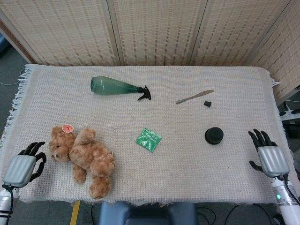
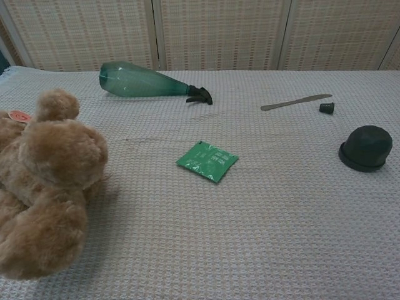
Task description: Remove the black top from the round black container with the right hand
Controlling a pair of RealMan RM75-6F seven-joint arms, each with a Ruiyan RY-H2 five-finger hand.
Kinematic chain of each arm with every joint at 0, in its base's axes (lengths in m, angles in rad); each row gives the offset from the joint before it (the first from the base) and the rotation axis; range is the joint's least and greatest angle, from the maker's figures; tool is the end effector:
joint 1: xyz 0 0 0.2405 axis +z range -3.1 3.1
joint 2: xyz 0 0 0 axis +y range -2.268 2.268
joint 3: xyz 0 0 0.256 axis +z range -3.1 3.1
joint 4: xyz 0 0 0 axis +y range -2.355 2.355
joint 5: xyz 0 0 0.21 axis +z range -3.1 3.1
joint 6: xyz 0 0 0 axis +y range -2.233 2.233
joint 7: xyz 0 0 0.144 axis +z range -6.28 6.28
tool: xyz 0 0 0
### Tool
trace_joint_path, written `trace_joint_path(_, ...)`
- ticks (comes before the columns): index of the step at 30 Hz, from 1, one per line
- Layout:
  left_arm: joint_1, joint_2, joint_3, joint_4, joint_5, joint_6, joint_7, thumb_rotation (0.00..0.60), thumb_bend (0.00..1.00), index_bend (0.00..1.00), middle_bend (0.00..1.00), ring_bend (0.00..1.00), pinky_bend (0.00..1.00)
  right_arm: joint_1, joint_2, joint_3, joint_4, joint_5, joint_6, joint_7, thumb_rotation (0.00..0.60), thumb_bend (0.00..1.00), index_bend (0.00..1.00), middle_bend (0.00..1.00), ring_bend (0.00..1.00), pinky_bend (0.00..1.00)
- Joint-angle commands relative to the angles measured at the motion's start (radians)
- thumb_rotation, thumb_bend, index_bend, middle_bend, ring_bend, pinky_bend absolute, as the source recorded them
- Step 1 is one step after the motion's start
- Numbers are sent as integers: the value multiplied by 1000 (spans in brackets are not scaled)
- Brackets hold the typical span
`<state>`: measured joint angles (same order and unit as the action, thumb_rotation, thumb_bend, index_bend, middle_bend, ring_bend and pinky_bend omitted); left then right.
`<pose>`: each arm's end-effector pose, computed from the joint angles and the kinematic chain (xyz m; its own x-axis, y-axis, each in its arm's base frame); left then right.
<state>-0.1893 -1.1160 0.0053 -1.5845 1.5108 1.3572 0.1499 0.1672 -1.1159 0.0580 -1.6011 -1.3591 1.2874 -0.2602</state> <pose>-0.3083 0.2008 0.1384 0.5679 0.1186 0.8145 0.8221 -0.1300 -0.5543 -0.3261 -0.2066 0.1443 0.6030 -0.1655 0.7803 -0.7898 0.0139 0.6133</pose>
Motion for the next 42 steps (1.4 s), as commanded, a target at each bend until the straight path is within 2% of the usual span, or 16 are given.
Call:
trace_joint_path(1, 3, 4, -1, 0, 0, 5, -11, 600, 535, 547, 154, 141, 392, 20, -13, 10, 30, -11, -17, 31, 600, 117, 0, 0, 3, 243)
trace_joint_path(7, 8, 11, -3, 1, 6, 18, -31, 600, 535, 546, 154, 140, 392, 90, -29, 37, 44, -11, -103, 89, 600, 97, 0, 0, 0, 109)
trace_joint_path(11, 11, 14, -1, 0, 17, 27, -40, 600, 535, 544, 155, 140, 392, 158, -46, 64, 45, 64, -213, 50, 600, 86, 0, 0, 0, 73)
trace_joint_path(19, 12, 17, -6, -1, 8, 25, -40, 600, 534, 545, 155, 140, 392, 279, -89, 108, 89, 219, -417, 55, 600, 84, 0, 0, 0, 72)
trace_joint_path(27, 15, 21, -9, -3, 6, 32, -48, 600, 534, 548, 155, 140, 392, 374, -150, 118, 180, 342, -563, 62, 600, 84, 0, 0, 0, 71)
trace_joint_path(35, 16, 22, -8, -4, 10, 33, -50, 600, 535, 548, 154, 140, 391, 435, -218, 117, 275, 417, -640, 84, 600, 84, 0, 0, 0, 79)
trace_joint_path(39, 17, 23, -9, -4, 10, 34, -51, 600, 535, 547, 155, 140, 391, 451, -243, 113, 304, 416, -648, 100, 600, 84, 0, 0, 3, 137)
trace_joint_path(42, 18, 23, -10, -4, 8, 35, -52, 600, 535, 547, 154, 140, 391, 455, -256, 110, 317, 410, -647, 118, 600, 84, 0, 5, 45, 192)
